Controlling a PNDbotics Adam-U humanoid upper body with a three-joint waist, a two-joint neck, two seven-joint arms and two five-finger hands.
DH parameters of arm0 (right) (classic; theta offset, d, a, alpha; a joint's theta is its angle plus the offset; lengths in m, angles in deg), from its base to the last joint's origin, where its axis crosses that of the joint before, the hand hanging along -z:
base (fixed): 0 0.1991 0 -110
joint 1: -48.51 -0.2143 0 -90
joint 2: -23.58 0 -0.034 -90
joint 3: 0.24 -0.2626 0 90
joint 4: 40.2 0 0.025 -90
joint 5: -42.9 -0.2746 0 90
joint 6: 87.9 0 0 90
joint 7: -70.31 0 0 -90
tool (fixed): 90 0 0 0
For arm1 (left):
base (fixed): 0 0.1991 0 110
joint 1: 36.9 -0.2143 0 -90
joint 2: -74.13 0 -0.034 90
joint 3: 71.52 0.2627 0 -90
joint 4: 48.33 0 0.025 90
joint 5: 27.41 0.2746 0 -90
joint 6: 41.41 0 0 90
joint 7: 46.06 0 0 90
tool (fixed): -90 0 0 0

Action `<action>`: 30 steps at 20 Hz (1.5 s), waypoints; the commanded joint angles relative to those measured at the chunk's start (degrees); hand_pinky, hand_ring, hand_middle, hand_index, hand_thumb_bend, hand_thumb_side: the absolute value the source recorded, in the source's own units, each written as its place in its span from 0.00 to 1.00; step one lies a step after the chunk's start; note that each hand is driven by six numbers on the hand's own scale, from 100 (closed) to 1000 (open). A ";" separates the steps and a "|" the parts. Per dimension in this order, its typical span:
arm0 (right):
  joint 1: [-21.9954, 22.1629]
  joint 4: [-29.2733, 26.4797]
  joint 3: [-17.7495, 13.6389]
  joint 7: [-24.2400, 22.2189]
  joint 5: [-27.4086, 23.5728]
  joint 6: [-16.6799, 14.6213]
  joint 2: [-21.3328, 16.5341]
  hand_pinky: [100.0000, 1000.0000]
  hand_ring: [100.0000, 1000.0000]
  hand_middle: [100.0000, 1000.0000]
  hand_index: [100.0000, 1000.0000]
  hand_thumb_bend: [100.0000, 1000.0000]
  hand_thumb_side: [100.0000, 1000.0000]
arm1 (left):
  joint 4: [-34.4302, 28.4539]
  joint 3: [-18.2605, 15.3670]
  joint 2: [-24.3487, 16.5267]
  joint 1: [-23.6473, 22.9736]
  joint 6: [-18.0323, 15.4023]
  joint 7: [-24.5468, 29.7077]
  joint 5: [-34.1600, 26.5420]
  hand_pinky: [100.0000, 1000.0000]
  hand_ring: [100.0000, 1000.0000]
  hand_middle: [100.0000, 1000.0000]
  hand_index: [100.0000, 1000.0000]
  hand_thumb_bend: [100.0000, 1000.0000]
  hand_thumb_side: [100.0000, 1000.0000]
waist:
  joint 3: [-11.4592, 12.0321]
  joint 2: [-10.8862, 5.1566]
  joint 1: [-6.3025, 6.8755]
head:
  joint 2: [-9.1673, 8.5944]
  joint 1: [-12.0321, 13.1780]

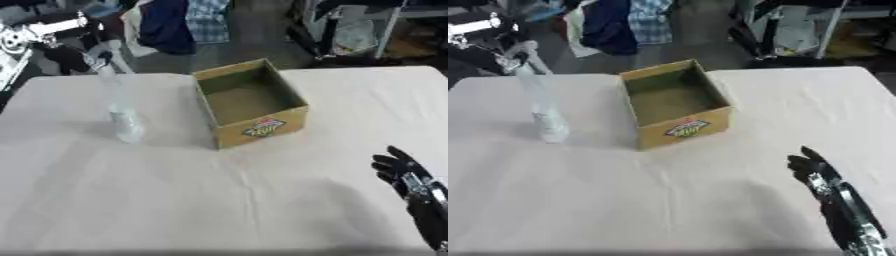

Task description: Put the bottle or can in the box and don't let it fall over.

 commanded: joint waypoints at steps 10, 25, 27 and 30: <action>-0.79 -0.42 -0.20 -0.22 -0.26 -0.08 -0.79 0.94 0.89 0.82 1.00 0.00 0.80 | 0.52 -0.40 -0.25 2.05 -0.66 -2.51 2.45 0.41 0.34 0.34 0.47 0.00 0.10 | -0.09 -0.59 -0.03 | 0.30 0.24; -0.58 -0.36 -0.37 -0.10 -0.24 -0.11 -0.70 0.94 0.89 0.82 1.00 0.00 0.81 | -0.36 -2.82 -0.22 4.74 0.65 -9.78 6.09 0.28 0.22 0.21 0.35 0.00 0.13 | -0.45 -0.78 -0.02 | 0.30 0.26; -0.54 -0.35 -0.39 -0.08 -0.23 -0.11 -0.73 0.94 0.89 0.82 1.00 0.00 0.81 | -0.44 -3.53 -0.20 5.56 1.17 -10.69 6.68 0.27 0.22 0.21 0.34 0.00 0.13 | -0.48 -0.84 -0.02 | 0.30 0.23; -0.52 -0.33 -0.36 -0.10 -0.24 -0.10 -0.74 0.94 0.89 0.82 1.00 0.00 0.81 | -0.16 -4.40 0.41 7.44 1.49 -12.16 8.08 0.27 0.21 0.21 0.34 0.00 0.13 | -0.46 -0.94 -0.02 | 0.30 0.30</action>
